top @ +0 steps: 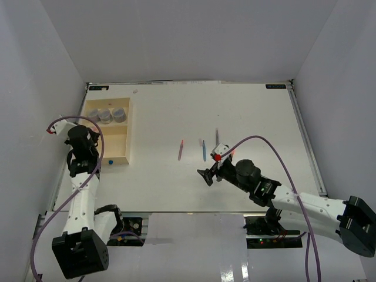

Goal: Sort the stationery into containers
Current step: Place the pen in the storage box.

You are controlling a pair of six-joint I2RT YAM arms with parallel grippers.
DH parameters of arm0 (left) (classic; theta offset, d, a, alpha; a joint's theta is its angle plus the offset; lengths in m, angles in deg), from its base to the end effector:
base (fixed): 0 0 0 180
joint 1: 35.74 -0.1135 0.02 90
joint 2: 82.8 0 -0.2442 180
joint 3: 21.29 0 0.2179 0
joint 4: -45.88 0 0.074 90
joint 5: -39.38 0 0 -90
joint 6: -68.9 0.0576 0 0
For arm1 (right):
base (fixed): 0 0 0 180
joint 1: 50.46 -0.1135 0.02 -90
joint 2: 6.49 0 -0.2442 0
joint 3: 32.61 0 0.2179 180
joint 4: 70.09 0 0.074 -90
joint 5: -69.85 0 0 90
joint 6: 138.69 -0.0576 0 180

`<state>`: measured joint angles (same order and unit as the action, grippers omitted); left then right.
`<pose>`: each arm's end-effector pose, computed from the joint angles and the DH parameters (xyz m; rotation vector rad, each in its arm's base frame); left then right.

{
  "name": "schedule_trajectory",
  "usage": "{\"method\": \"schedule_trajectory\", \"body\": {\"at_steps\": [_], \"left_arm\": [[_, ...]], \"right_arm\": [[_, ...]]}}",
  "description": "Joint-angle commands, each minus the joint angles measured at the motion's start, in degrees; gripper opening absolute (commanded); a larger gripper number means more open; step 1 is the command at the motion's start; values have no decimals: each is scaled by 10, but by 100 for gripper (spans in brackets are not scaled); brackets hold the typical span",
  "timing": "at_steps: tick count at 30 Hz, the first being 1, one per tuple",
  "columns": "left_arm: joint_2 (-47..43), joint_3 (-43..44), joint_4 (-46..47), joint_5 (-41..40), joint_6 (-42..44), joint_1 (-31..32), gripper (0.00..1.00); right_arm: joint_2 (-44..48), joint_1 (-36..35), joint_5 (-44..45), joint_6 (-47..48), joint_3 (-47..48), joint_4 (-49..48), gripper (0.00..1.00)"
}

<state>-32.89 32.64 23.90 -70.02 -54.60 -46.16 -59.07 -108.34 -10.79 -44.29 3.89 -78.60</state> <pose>0.1954 0.0554 0.2760 -0.9060 1.6314 0.0408 0.1200 0.1735 0.2299 -0.7876 1.5432 0.5547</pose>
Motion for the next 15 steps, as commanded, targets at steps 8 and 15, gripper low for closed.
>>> {"method": "schedule_trajectory", "body": {"at_steps": [8,15], "left_arm": [[116,5,108,51,-25,-104,0],[173,-7,121,107,-44,-167,0]], "right_arm": [[66,1,3,-19,-29,-49,90],[62,2,8,-19,-30,-51,90]]}}
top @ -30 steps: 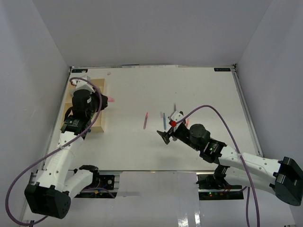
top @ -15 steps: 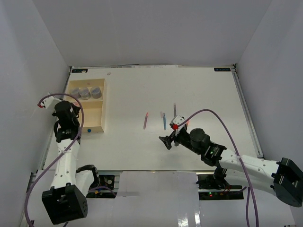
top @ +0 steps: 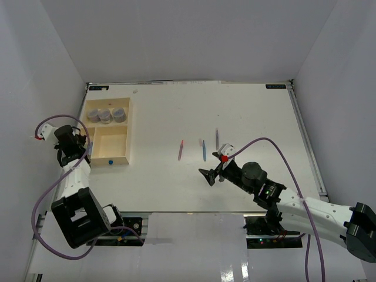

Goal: Sort the stationery into containers
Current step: Place the pen in the storage box.

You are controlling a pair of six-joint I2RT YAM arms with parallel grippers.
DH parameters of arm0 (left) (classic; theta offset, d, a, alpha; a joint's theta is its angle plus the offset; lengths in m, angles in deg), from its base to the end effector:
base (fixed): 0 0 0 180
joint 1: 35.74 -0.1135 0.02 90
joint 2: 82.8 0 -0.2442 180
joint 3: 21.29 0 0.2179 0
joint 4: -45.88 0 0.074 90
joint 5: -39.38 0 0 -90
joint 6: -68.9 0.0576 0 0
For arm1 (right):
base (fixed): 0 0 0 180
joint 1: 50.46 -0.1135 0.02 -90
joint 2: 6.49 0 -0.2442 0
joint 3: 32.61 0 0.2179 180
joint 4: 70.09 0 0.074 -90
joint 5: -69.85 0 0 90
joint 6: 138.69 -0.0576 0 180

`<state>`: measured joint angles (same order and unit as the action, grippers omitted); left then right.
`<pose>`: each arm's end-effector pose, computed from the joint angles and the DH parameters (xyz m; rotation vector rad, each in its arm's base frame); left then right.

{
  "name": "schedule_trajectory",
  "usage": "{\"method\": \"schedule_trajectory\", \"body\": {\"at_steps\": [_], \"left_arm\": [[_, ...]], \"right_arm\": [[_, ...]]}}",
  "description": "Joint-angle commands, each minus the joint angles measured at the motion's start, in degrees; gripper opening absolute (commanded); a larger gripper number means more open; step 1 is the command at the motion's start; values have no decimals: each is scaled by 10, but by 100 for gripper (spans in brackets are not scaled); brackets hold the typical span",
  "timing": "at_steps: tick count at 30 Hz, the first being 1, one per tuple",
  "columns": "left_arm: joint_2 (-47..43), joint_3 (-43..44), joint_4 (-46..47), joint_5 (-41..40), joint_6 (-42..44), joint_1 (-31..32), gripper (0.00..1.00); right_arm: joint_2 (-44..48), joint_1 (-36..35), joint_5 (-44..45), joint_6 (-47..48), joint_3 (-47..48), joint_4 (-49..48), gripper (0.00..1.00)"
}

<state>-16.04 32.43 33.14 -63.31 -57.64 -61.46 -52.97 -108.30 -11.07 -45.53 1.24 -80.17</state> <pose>0.2226 0.1213 0.2321 -1.1567 1.6444 0.1034 0.1116 0.1604 0.2371 -0.7269 1.4801 0.6063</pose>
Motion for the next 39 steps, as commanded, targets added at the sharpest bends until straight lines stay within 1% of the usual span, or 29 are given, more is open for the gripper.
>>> {"method": "schedule_trajectory", "body": {"at_steps": [1,2,5,6,8,9,12,13,15,16,17,18,19,21,23,25,26,27,30,31,33,34,35,36,37,38,39], "left_arm": [[9,-6,31,44,-14,-17,0],[19,-9,33,49,-16,-21,0],[31,-10,33,64,-19,-31,13],[40,-7,32,69,-19,-33,22],[48,-4,23,75,-20,-37,32],[52,0,20,77,-20,-37,40],[57,3,9,77,-23,-38,50],[57,3,3,79,-24,-39,57],[57,5,-3,79,-26,-39,63],[56,9,-15,78,-30,-40,71],[54,12,-21,78,-32,-41,75],[50,19,-31,78,-33,-40,78],[47,23,-53,79,-34,-40,86],[40,32,-72,81,-34,-40,92],[24,42,-96,105,-32,-40,96],[12,45,-106,126,-21,-39,96],[-1,45,-108,161,-15,-37,96],[-7,47,-122,169,-9,-35,97],[-27,61,-151,173,32,5,98],[-31,65,-157,167,44,35,98],[-40,79,-176,145,82,72,98],[-43,82,-180,143,95,108,98],[-45,88,-184,141,112,124,98],[-51,89,-190,140,120,139,98],[-53,90,-192,139,127,167,98],[-56,90,-193,137,133,181,98],[-61,92,-197,130,144,194,98]], "right_arm": [[-1,2,12,-6,-4,-36,90],[-2,1,13,-6,-4,-36,90],[-5,2,15,-5,-4,-36,90],[-5,2,15,-5,-3,-36,90],[-6,2,18,-4,-3,-35,90],[-6,3,18,-4,-3,-35,90],[-9,4,20,-4,-2,-35,90],[-9,4,21,-4,-2,-35,90],[-11,3,23,-3,-2,-35,90],[-14,4,30,-3,0,-33,90],[-18,4,35,-4,3,-29,90],[-24,4,46,-5,8,-16,90],[-28,5,53,-7,13,-5,90],[-46,5,80,-15,38,22,90],[-60,8,103,-25,68,72,90],[-83,12,143,-60,88,106,91],[-90,13,156,-73,97,139,92],[-100,15,176,-97,112,153,92],[-114,26,204,-143,136,203,95],[-117,37,210,-155,140,213,95],[-131,54,217,-175,157,249,98],[-137,75,216,-201,164,260,99],[-144,86,215,-213,170,286,100],[-156,98,217,-227,175,315,100],[-160,119,217,-248,180,326,100],[-163,128,217,-257,179,331,95],[-165,152,210,-264,176,339,94]]}}
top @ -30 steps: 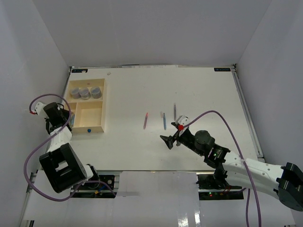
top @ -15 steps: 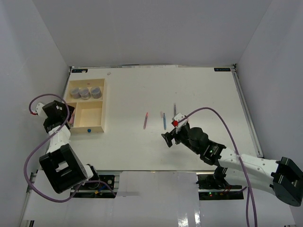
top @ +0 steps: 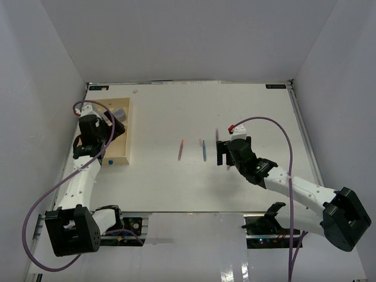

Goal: Sort the stationery into containers
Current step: Place the pen in the storage box, then pick up the pen from the center of the board.

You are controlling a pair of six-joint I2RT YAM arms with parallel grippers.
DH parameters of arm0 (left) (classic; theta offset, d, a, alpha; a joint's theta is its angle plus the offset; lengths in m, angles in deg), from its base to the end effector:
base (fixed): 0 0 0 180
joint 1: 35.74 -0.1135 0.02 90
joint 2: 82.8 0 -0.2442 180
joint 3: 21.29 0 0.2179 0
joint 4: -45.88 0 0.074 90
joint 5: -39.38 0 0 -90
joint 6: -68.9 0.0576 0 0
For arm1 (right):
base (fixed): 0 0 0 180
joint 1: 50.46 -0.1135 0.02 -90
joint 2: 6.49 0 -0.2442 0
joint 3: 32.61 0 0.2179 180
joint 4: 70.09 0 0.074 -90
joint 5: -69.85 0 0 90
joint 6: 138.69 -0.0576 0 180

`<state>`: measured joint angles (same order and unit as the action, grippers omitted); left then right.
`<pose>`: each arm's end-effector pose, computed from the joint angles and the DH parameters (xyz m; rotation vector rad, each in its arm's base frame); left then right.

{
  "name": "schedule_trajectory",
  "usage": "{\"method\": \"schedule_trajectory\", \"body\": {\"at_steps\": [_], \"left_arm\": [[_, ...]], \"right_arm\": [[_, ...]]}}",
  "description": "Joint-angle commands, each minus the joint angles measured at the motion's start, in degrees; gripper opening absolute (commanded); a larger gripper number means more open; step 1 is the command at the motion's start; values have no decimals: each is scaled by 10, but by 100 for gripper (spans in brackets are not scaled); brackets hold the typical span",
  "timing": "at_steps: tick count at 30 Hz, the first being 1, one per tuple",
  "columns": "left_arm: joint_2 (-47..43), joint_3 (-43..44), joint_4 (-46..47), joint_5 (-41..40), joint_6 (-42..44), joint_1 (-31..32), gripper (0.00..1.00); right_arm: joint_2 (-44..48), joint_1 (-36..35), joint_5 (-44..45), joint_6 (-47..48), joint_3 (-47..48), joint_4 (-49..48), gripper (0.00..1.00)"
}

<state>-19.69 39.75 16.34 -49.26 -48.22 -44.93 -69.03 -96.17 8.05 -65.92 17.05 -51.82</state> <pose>0.2365 0.0369 0.2545 -0.6501 2.0279 -0.2104 0.1777 0.1432 0.2171 -0.2203 2.0362 0.1627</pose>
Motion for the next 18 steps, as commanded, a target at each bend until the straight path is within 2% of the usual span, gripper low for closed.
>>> {"method": "schedule_trajectory", "body": {"at_steps": [1,3,6,9,18], "left_arm": [[-27,15,-30,-28,56,51,98],[-35,7,-29,-30,50,67,98],[-33,-8,-20,24,42,82,98],[-26,-4,-25,36,41,107,98],[-34,-3,-31,39,41,125,98]], "right_arm": [[-6,43,7,-78,10,59,91],[-9,75,-4,-91,-1,60,89],[-29,100,-22,-108,-16,60,85],[-56,107,-29,-126,-19,58,79],[-151,110,-35,-147,5,31,66]]}}
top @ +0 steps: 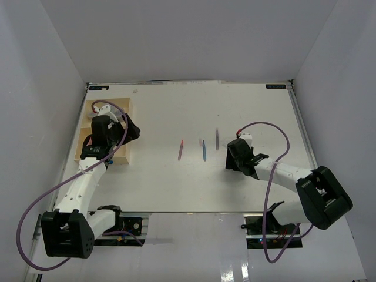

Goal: Sort the stationery into containers
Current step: Pick up the pen from the center of the board.

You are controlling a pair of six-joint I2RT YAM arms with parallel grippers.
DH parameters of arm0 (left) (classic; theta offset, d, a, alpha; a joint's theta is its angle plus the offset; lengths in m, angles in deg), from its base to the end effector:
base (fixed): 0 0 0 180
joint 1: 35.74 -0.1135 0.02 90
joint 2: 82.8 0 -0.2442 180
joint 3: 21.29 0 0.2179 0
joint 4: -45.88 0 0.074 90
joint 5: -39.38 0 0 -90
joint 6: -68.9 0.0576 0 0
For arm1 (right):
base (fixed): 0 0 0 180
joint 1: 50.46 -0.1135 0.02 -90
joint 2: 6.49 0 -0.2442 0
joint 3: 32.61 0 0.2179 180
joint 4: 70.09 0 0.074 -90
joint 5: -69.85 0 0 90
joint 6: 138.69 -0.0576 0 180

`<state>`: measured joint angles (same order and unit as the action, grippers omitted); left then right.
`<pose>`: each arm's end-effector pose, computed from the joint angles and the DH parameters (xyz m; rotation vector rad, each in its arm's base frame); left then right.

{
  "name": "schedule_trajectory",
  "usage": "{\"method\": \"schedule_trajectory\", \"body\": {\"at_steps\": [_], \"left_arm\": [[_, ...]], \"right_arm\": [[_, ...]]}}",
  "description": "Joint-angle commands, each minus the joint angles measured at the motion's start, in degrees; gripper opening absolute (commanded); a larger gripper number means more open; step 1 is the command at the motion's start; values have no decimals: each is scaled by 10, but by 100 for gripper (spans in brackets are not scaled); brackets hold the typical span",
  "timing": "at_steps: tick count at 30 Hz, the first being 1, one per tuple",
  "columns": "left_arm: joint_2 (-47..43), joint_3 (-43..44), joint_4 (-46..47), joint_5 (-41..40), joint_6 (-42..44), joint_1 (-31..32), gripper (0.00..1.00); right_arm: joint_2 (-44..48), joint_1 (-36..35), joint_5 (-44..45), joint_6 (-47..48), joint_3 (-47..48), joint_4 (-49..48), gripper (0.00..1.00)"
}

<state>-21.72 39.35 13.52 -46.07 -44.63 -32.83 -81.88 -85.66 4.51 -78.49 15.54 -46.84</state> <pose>0.2297 -0.0163 0.2544 -0.3408 2.1352 -0.3531 0.2039 0.1144 0.1526 0.0733 2.3468 0.0202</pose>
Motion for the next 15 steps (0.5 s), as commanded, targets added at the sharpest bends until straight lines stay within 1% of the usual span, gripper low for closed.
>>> {"method": "schedule_trajectory", "body": {"at_steps": [1,2,4,6,8,9,12,13,15], "left_arm": [[-14,0,-3,8,6,5,98],[-13,0,-3,11,4,5,98],[-11,1,-2,17,3,5,98],[-10,1,-2,23,2,7,98],[-10,1,-1,27,2,7,98],[-11,1,-1,33,2,7,98],[-14,-1,6,55,2,7,98],[-15,-2,12,63,2,8,98],[-18,-6,18,94,-4,12,98]], "right_arm": [[-31,6,1,-23,22,-19,64],[-45,7,5,-26,23,-19,63],[-53,10,8,-39,18,-18,54],[-50,13,15,-46,5,-18,50],[-37,15,19,-53,-3,-19,39],[-31,15,20,-54,-10,-18,29],[-7,17,23,-50,-18,-17,18],[5,17,27,-51,-24,-16,11],[27,17,29,-51,-27,-9,8]]}}
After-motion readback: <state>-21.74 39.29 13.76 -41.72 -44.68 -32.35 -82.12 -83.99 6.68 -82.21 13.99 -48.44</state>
